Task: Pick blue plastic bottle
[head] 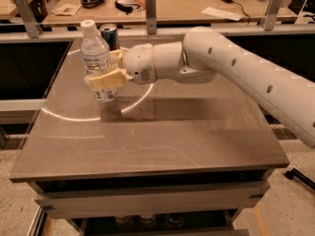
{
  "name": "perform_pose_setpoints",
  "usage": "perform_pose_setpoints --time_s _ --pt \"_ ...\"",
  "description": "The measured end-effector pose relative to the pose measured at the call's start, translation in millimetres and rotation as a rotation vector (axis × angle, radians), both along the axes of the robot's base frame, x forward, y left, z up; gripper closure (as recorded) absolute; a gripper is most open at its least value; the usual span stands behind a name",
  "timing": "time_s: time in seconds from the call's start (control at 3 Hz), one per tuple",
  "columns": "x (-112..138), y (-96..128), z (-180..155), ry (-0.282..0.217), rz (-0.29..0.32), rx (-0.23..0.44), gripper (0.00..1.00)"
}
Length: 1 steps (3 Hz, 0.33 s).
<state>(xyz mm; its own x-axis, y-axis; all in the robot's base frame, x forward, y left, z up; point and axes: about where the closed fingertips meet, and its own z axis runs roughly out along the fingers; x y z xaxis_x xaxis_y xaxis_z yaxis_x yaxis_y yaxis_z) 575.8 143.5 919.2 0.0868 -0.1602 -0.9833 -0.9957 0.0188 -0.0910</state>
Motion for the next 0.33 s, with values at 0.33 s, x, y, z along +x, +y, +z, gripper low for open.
perform_pose_setpoints --time_s 0.33 --pt "0.4 0.1 2.1 -0.003 0.001 0.002 1.0"
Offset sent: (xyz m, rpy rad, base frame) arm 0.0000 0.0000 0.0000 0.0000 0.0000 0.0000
